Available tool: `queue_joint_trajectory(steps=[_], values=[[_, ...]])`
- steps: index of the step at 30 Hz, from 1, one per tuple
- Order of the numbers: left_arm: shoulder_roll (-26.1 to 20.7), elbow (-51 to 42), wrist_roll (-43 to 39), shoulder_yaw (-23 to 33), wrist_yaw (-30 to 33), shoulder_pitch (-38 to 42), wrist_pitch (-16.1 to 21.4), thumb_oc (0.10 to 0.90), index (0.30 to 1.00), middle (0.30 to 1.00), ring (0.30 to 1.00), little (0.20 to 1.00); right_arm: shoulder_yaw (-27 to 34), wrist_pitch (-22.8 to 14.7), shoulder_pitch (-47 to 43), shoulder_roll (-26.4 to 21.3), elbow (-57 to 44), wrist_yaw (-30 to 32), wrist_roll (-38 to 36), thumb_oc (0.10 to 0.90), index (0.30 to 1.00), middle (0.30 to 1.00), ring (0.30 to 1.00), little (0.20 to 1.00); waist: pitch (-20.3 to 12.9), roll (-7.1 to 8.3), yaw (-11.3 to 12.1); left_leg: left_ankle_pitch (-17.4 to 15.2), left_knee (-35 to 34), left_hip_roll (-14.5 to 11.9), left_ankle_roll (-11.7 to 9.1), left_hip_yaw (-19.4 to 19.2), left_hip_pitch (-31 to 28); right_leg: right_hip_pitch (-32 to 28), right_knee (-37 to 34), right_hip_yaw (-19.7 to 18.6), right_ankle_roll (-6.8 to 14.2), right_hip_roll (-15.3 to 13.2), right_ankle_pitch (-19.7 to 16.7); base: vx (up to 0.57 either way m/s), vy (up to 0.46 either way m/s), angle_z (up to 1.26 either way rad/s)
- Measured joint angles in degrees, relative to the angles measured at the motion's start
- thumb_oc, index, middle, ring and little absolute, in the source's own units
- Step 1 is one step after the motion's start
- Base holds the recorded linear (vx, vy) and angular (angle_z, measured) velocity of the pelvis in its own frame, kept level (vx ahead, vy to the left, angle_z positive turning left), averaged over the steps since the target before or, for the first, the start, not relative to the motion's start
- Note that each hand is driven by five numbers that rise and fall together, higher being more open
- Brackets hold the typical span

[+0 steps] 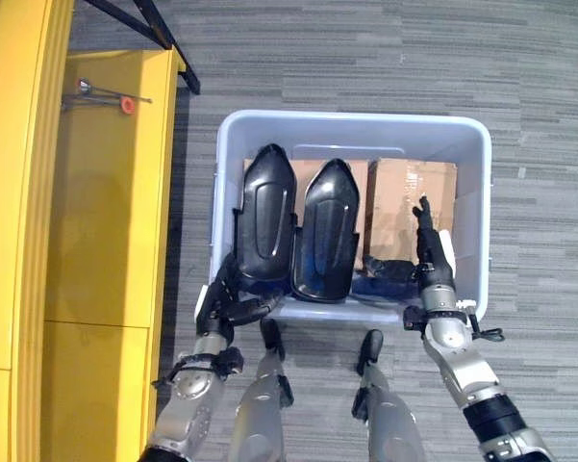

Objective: Move parts from the plastic box to the shelf.

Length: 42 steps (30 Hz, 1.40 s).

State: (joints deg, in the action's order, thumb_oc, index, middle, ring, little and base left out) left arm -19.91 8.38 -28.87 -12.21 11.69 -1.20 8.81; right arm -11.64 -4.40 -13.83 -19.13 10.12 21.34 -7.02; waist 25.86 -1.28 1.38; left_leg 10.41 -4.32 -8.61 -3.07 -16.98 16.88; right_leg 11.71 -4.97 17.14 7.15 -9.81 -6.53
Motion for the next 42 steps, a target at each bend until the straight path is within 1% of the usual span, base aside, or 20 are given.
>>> queue_joint_trajectory(steps=[3, 6, 8, 11, 14, 21, 27, 29, 31, 34, 39, 42], values=[[0.03, 0.00, 0.00, -0.17, 0.73, 0.39, -0.01, 0.900, 1.000, 1.000, 1.000, 1.000, -0.29, -0.08, -0.87, 1.55, 1.69, 0.50, -1.02, 0.900, 1.000, 1.000, 1.000, 1.000, 0.03, -0.01, -0.12, -0.07, 0.00, 0.00, 0.10, -0.05, 0.09, 0.14, 0.00, -0.05, 0.04, -0.01, 0.05, 0.00, 0.000, 0.00], [0.00, 0.01, 0.00, -1.15, 1.56, 0.90, 0.00, 0.900, 1.000, 1.000, 1.000, 1.000, -1.51, -0.05, -2.78, 2.50, 5.90, 0.81, -2.42, 0.900, 1.000, 1.000, 1.000, 1.000, 0.04, -0.04, -0.04, -0.07, 0.00, 0.07, 0.11, -0.07, 0.32, 0.43, 0.00, -0.11, 0.06, -0.07, 0.07, 0.00, 0.000, 0.00], [0.04, 0.03, 0.01, -1.77, 1.54, 1.76, 0.01, 0.900, 1.000, 1.000, 1.000, 1.000, -2.71, 0.07, -4.42, 3.52, 8.29, 1.02, -3.24, 0.900, 1.000, 1.000, 1.000, 1.000, 0.20, -0.07, 0.27, 0.08, 0.01, 0.12, 0.31, -0.09, 1.70, 1.82, 0.00, -0.28, 0.08, -0.14, -0.15, 0.00, 0.000, 0.00], [0.03, -0.10, 0.01, -1.81, 1.60, 2.24, 0.45, 0.900, 1.000, 1.000, 1.000, 1.000, -3.63, 0.07, -4.80, 3.46, 8.28, 1.15, -3.22, 0.900, 1.000, 1.000, 1.000, 1.000, 0.99, -0.26, 0.37, 0.13, 0.01, 0.42, 0.40, -0.03, 1.79, 1.84, 0.00, -0.17, 0.11, -0.37, -0.18, 0.01, 0.009, 0.02], [0.04, -0.23, 0.00, -2.25, 1.73, 2.75, 0.47, 0.900, 1.000, 1.000, 1.000, 1.000, -4.32, 0.08, -5.44, 3.40, 8.28, 1.10, -3.21, 0.900, 1.000, 1.000, 1.000, 1.000, 1.45, -0.77, 0.34, 0.11, 0.01, 0.76, 0.51, 0.00, 1.91, 1.91, 0.00, -0.11, 0.24, -0.71, -0.25, 0.00, 0.000, 0.00], [0.04, -1.05, 0.01, -2.24, 2.81, 2.90, 1.38, 0.900, 1.000, 1.000, 1.000, 1.000, -5.14, 0.06, -6.36, 3.51, 8.28, 1.11, -3.17, 0.900, 1.000, 1.000, 1.000, 1.000, 1.51, -0.75, 0.37, 0.09, 0.01, 0.82, 0.58, 0.10, 3.02, 2.99, 0.00, -0.03, 0.37, -0.75, -0.27, 0.00, 0.000, 0.00], [0.05, -1.15, 0.02, -2.23, 3.20, 3.01, 1.45, 0.900, 1.000, 1.000, 1.000, 1.000, -5.69, -0.05, -6.35, 3.40, 8.27, 1.21, -3.00, 0.900, 1.000, 1.000, 1.000, 1.000, 1.57, -0.68, 0.29, 0.09, 0.01, 0.81, 0.59, 0.10, 3.11, 3.07, 0.01, -0.02, 0.37, -0.73, -0.27, 0.00, 0.000, 0.00], [0.07, -1.29, 0.02, -2.29, 3.73, 3.05, 1.66, 0.900, 1.000, 1.000, 1.000, 1.000, -5.85, -0.04, -6.40, 3.43, 8.31, 1.59, -2.09, 0.900, 1.000, 1.000, 1.000, 1.000, 1.58, -0.68, 0.31, 0.11, 0.01, 0.81, 0.61, 0.16, 3.40, 3.28, 0.00, 0.05, 0.37, -0.72, -0.27, 0.01, 0.002, 0.02], [0.10, -1.79, 0.02, -2.29, 4.06, 3.25, 2.08, 0.900, 1.000, 1.000, 1.000, 1.000, -6.36, -0.26, -7.32, 3.54, 9.85, 2.75, 0.20, 0.900, 1.000, 1.000, 1.000, 1.000, 1.58, -0.68, 0.35, 0.28, 0.01, 0.83, 0.81, 0.34, 4.10, 3.81, 0.00, 0.22, 0.36, -0.72, -0.43, 0.02, 0.001, 0.04], [0.11, -1.70, 0.01, -2.28, 4.29, 3.95, 2.11, 0.900, 1.000, 1.000, 1.000, 1.000, -6.77, -0.44, -9.26, 4.69, 12.89, 4.82, 1.52, 0.900, 1.000, 1.000, 1.000, 1.000, 1.59, -0.69, 0.40, 0.48, 0.01, 0.85, 1.00, 0.60, 4.30, 3.87, -0.02, 0.41, 0.36, -0.73, -0.50, 0.02, 0.007, 0.04], [0.11, -2.18, 0.04, -2.27, 4.50, 4.64, 3.04, 0.900, 1.000, 1.000, 1.000, 1.000, -6.81, -0.28, -9.80, 5.20, 12.87, 6.62, 4.79, 0.900, 1.000, 1.000, 1.000, 1.000, 1.65, -0.81, 0.48, 1.03, 0.01, 0.93, 1.20, 0.72, 5.95, 5.46, -0.02, 0.38, 0.31, -0.81, -1.02, 0.00, 0.002, 0.01], [0.14, -2.18, 0.03, -2.39, 5.41, 5.14, 3.43, 0.900, 1.000, 1.000, 1.000, 1.000, -6.88, -0.05, -10.43, 5.26, 13.46, 6.88, 4.82, 0.900, 1.000, 1.000, 1.000, 1.000, 1.67, -0.84, 0.49, 1.20, 0.01, 0.95, 1.25, 0.71, 6.35, 5.90, -0.02, 0.31, 0.31, -0.85, -1.30, 0.00, 0.000, 0.00]])
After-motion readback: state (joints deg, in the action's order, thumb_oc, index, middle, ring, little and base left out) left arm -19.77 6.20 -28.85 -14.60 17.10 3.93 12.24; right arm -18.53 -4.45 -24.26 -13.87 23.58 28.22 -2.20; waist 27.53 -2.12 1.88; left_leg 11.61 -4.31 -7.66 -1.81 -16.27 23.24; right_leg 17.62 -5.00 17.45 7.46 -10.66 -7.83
